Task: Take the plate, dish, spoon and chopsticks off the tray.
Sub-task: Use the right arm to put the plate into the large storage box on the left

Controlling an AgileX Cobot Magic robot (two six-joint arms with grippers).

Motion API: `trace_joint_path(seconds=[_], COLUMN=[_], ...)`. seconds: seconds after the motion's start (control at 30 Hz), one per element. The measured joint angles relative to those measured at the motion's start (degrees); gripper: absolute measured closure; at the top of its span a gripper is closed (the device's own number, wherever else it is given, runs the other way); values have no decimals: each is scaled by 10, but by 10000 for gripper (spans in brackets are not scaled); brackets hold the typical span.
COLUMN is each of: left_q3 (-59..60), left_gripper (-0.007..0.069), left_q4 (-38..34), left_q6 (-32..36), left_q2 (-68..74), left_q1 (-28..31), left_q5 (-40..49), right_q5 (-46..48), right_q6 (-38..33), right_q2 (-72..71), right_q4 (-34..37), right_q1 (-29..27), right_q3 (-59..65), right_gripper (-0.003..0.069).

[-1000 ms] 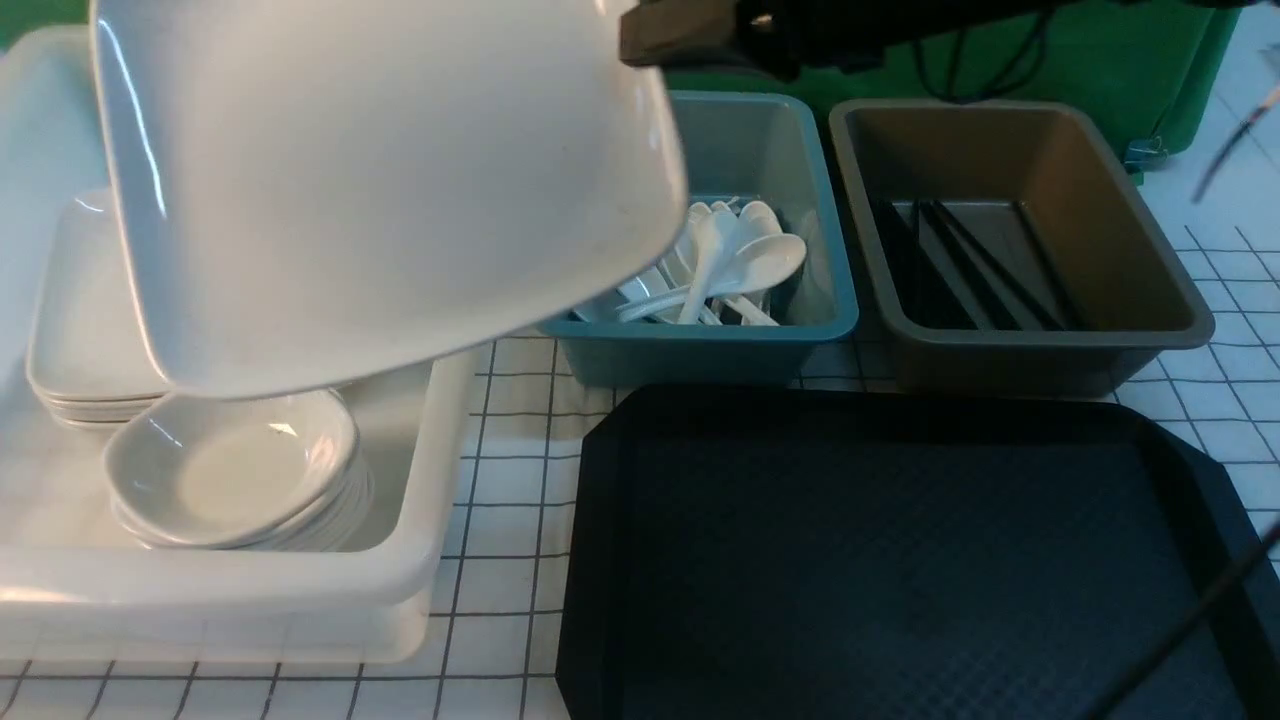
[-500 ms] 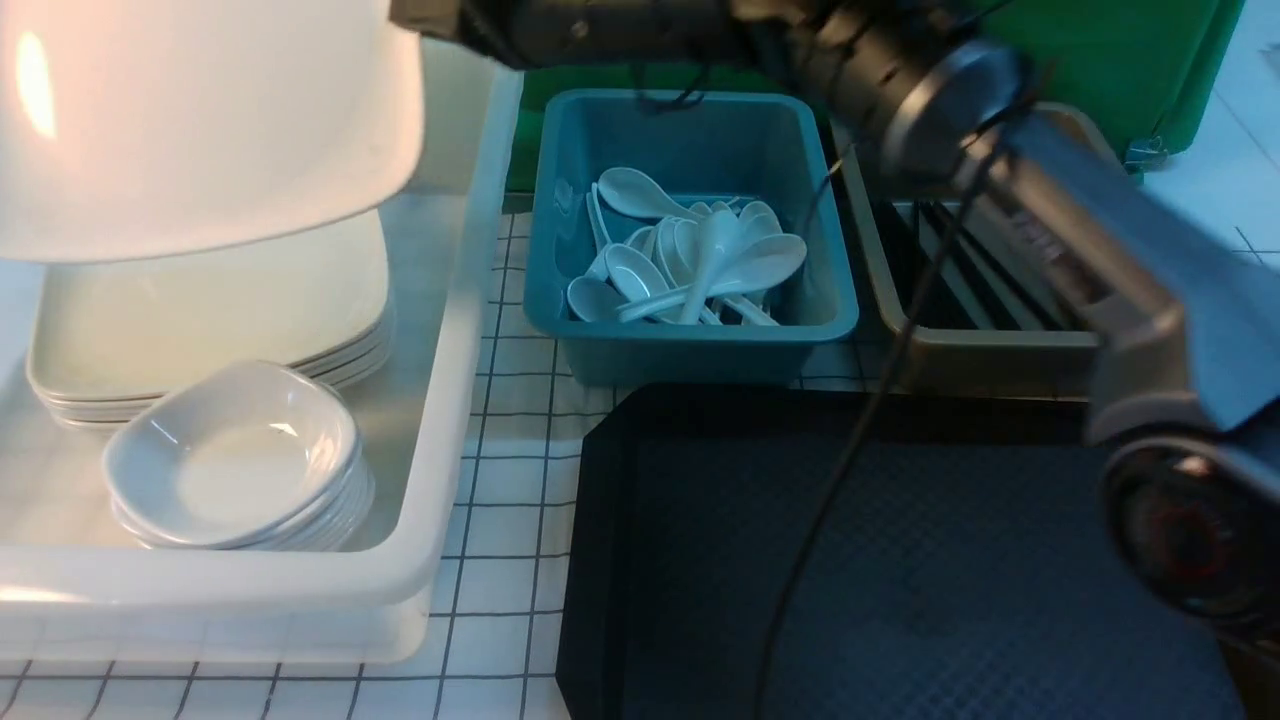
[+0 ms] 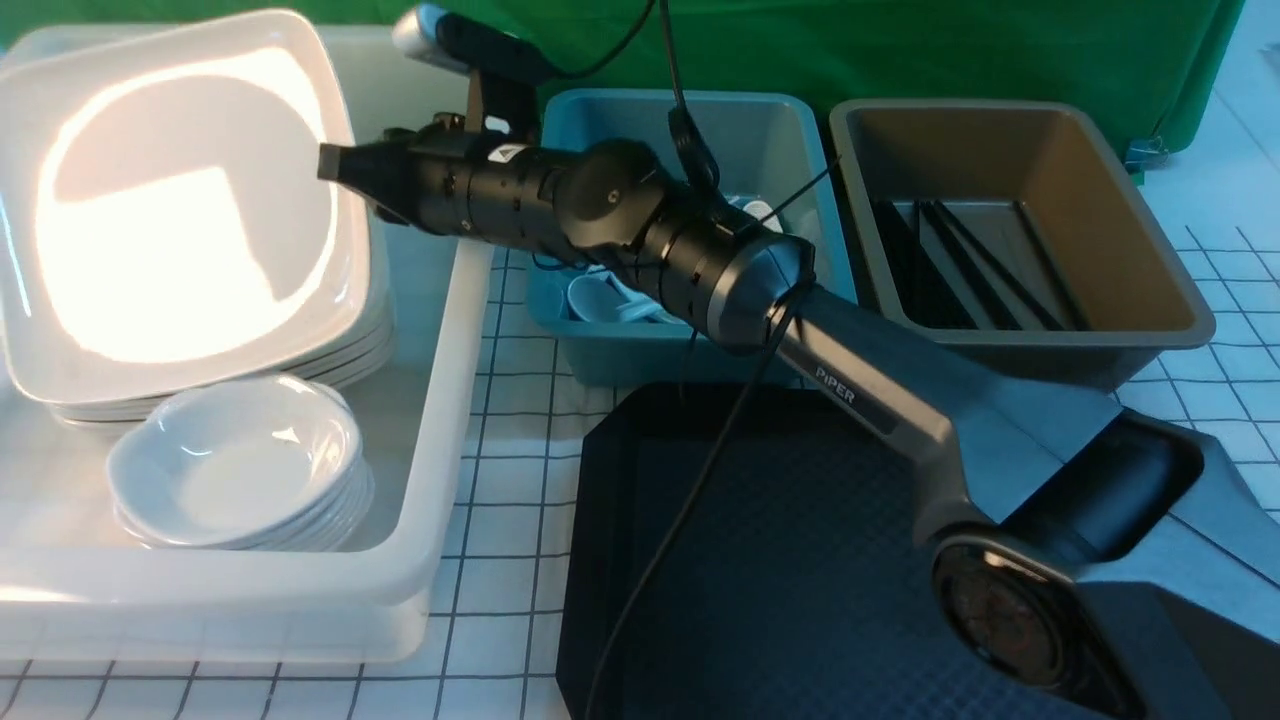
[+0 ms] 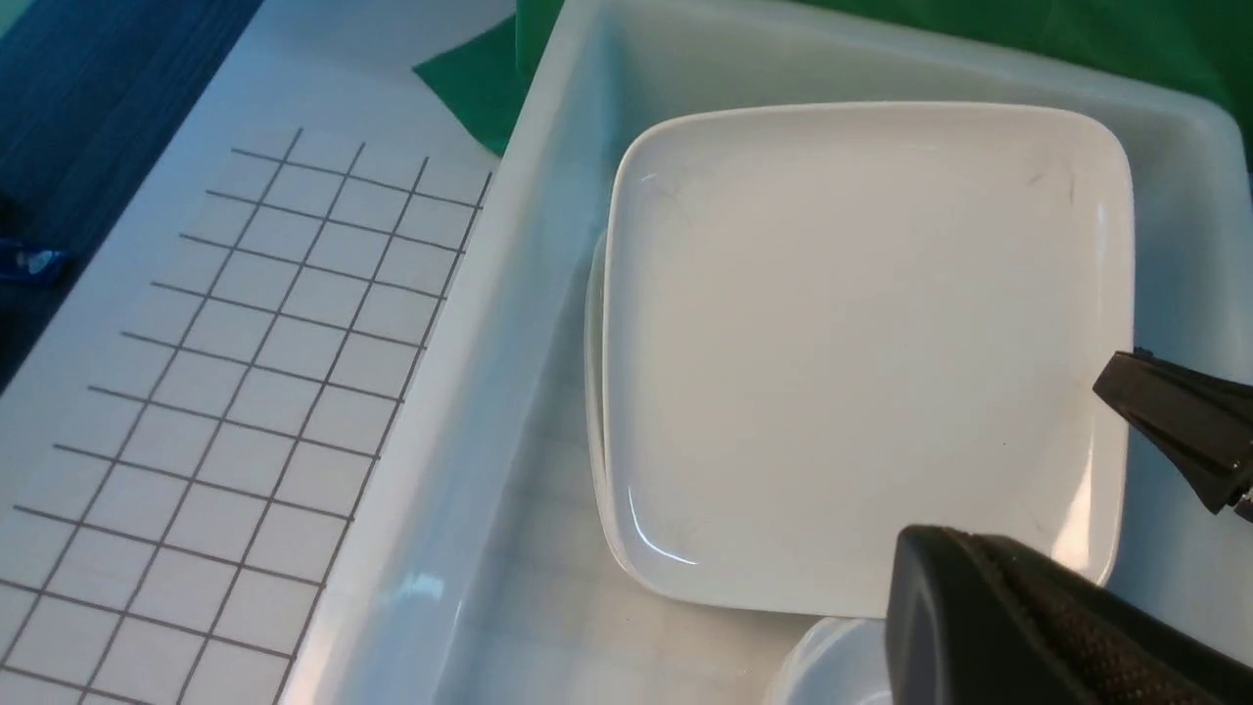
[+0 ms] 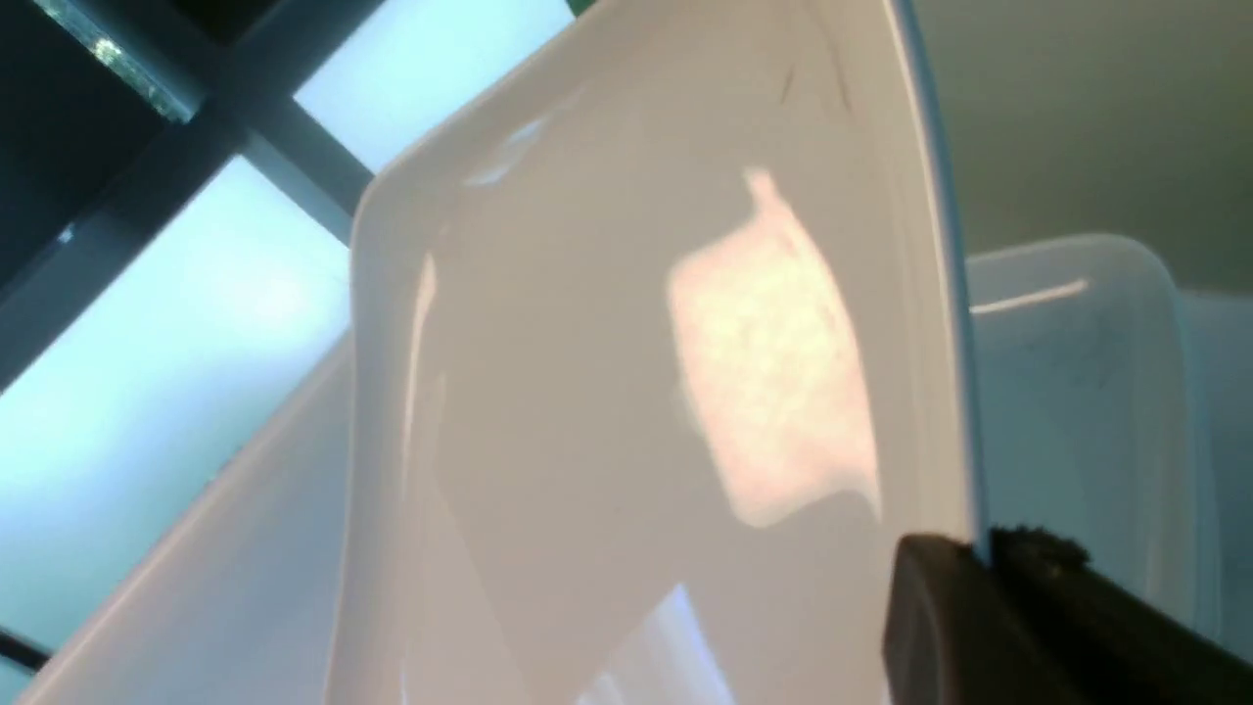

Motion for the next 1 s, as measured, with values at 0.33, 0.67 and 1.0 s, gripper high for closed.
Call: trace_joint_path(seconds=[0.33, 0.67, 1.0], left_q3=[27, 27, 27], left_gripper=[627, 625, 625], left_q4=[0, 0, 0], left_q6=[7, 10, 10], left_q2=[0, 0, 0], left_q1=[2, 3, 3], left_q5=[-36, -37, -37], right_q5=[-43, -52, 34], right_q6=[-2, 1, -32], right_q2=[14, 16, 4], right_q4=[3, 19, -36], right_q1=[-1, 1, -4], right_q3=[-6, -10, -13], right_gripper=[560, 375, 354])
